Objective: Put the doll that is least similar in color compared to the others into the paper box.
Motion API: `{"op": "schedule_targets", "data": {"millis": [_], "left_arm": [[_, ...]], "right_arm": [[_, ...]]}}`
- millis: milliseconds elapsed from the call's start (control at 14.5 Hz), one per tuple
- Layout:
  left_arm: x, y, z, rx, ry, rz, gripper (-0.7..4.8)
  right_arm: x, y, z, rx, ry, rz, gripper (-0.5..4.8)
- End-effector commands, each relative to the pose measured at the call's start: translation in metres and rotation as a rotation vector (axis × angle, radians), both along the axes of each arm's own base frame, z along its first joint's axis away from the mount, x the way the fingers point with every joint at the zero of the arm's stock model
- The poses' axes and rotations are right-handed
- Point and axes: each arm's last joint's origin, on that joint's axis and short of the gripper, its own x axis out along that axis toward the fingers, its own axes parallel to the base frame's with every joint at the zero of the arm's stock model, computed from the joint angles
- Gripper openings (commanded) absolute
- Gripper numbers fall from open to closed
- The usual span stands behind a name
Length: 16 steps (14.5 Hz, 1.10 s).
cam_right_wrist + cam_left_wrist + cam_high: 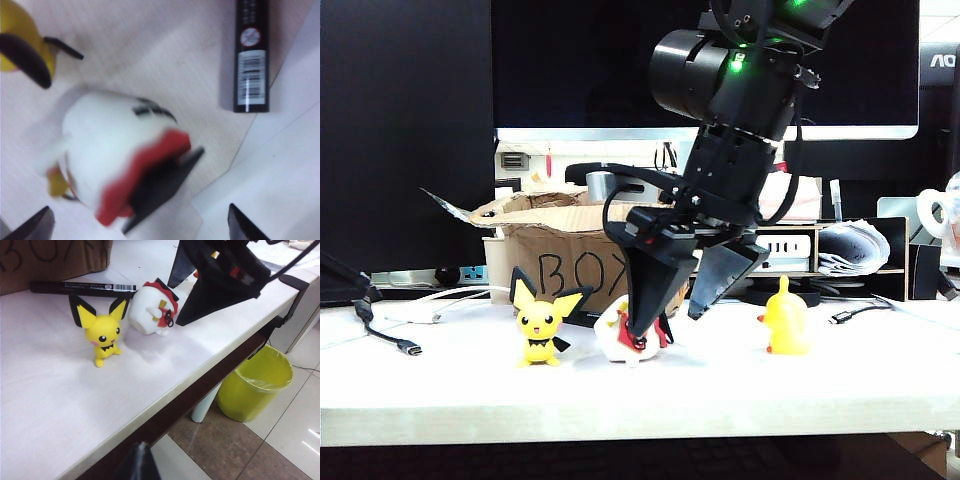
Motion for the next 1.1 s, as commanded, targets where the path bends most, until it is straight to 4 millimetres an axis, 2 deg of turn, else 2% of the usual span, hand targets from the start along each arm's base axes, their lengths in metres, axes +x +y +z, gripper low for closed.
{"op": "schedule_targets", "data": {"millis": [69,276,345,552,1104], "left_arm": [[0.000,0.000,0.001,-0.009,-0.011,-0.002,-0.05],[0.000,0.000,0.002,-0.009,-0.011,-0.002,-0.05],[0.000,0.000,0.002,-0.009,-0.011,-0.002,-0.05],[0.000,0.000,0.001,-0.009,-0.011,-0.002,-0.05],[0.000,0.000,0.002,-0.009,-0.011,-0.002,-0.05]], "right_arm": [[0.000,0.005,0.005,0.068,-0.003,0.016,4.45],[0.000,0.007,0.005,0.101,0.008,0.022,4.47],[0.001,0.008,0.006,0.120,-0.003,0.028,4.79],[0.004,0.010,0.008,0.146,-0.036,0.027,4.79],[0.009,0.014,-0.016,0.105,0.017,0.024,4.79]]}}
